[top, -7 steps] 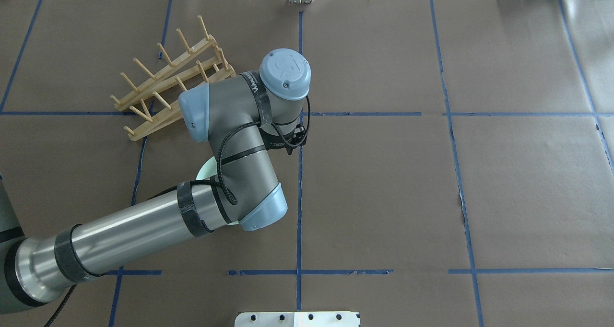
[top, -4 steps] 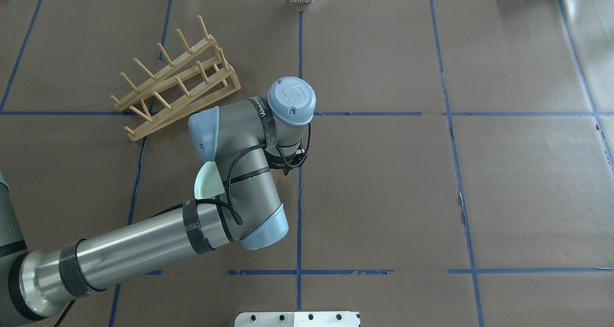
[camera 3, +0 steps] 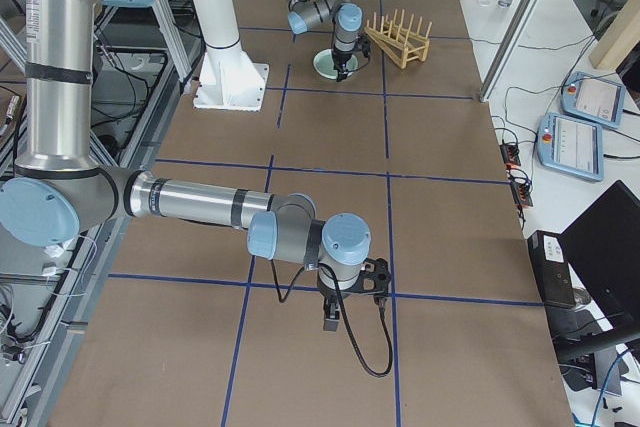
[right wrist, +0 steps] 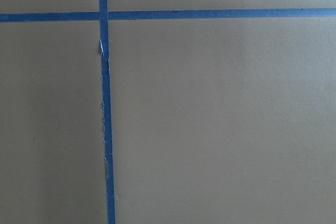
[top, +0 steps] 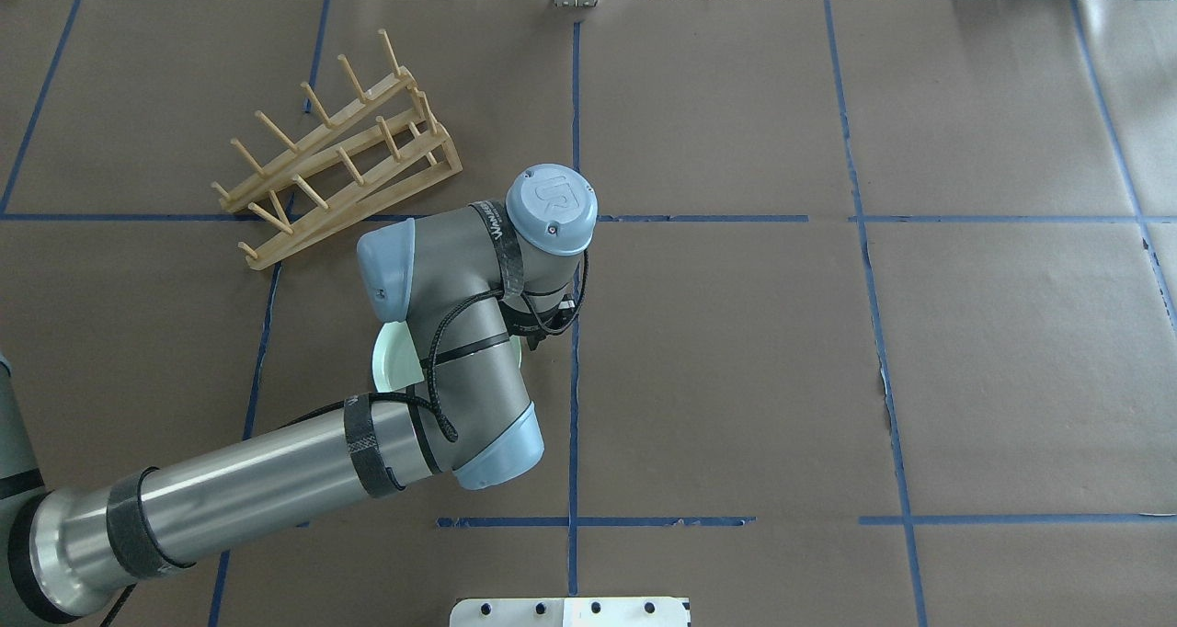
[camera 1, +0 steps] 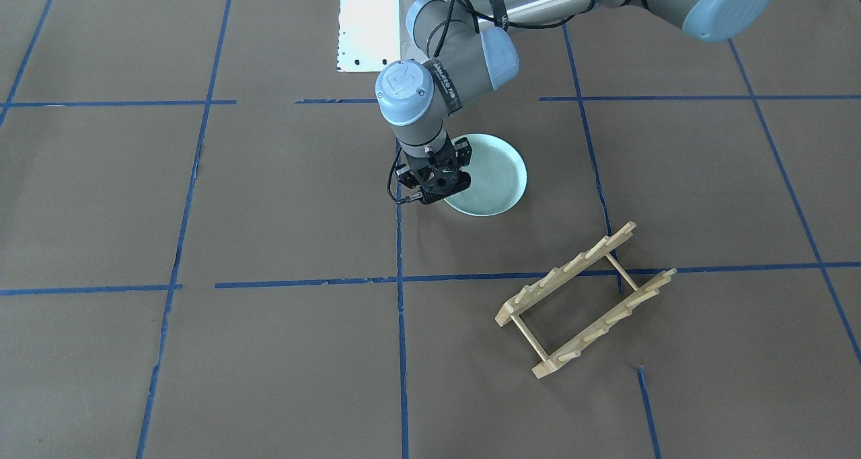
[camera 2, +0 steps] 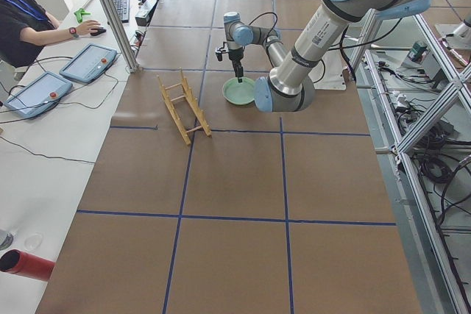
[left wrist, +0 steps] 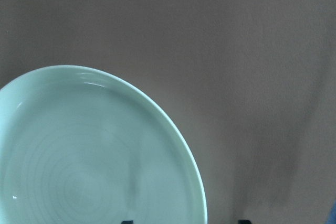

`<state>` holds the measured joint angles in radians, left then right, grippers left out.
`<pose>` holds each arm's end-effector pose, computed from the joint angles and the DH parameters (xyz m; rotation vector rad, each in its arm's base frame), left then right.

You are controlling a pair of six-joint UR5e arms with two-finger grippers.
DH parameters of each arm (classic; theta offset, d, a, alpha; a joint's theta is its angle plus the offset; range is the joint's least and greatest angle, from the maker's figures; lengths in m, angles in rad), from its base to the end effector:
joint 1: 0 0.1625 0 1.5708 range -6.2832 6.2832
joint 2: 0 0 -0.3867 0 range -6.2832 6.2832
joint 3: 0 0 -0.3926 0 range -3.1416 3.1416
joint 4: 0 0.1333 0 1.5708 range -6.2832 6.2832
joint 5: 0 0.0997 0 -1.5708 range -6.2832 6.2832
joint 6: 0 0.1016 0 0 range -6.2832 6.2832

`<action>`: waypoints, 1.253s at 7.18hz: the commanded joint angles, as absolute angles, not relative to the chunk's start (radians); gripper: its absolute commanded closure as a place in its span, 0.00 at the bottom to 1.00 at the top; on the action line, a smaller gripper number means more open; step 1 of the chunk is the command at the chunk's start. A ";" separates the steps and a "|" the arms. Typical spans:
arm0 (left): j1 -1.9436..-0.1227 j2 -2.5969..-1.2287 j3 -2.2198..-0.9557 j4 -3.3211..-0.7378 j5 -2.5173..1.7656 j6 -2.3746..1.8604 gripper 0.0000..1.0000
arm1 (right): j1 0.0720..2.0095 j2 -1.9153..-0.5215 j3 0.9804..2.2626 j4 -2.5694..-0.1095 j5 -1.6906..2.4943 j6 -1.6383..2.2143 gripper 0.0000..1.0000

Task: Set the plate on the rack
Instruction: 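Lower the left gripper and grasp the plate's rim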

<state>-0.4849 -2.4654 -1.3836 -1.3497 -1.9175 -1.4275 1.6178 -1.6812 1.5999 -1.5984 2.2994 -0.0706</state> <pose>0.6023 -0.4290 0.1873 -0.1749 0.5641 -0.2474 0.0862 -0.4360 0.6649 -0.0611 -0.7327 0.0171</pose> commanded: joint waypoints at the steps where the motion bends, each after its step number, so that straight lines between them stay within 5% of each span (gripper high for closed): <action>1: -0.485 -2.462 -1.391 -1.354 -1.919 -1.425 0.57 | 1.618 -1.681 1.600 -1.598 2.299 -0.071 0.00; 2: -0.485 -2.459 -1.391 -1.383 -1.919 -1.428 0.70 | 1.617 -1.681 1.600 -1.598 2.299 -0.071 0.00; 3: -0.485 -2.459 -1.391 -1.391 -1.924 -1.431 1.00 | 1.618 -1.681 1.600 -1.598 2.299 -0.071 0.00; 6: -0.485 -2.457 -1.394 -1.390 -1.925 -1.434 1.00 | 1.617 -1.681 1.600 -1.598 2.299 -0.071 0.00; 9: -0.538 -2.459 -1.616 -1.382 -1.965 -1.425 1.00 | 1.617 -1.681 1.598 -1.598 2.299 -0.071 0.00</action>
<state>-0.5046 -2.4583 -1.5096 -1.3829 -1.9347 -1.4283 1.6175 -1.6813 1.5998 -1.5984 2.2994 -0.0706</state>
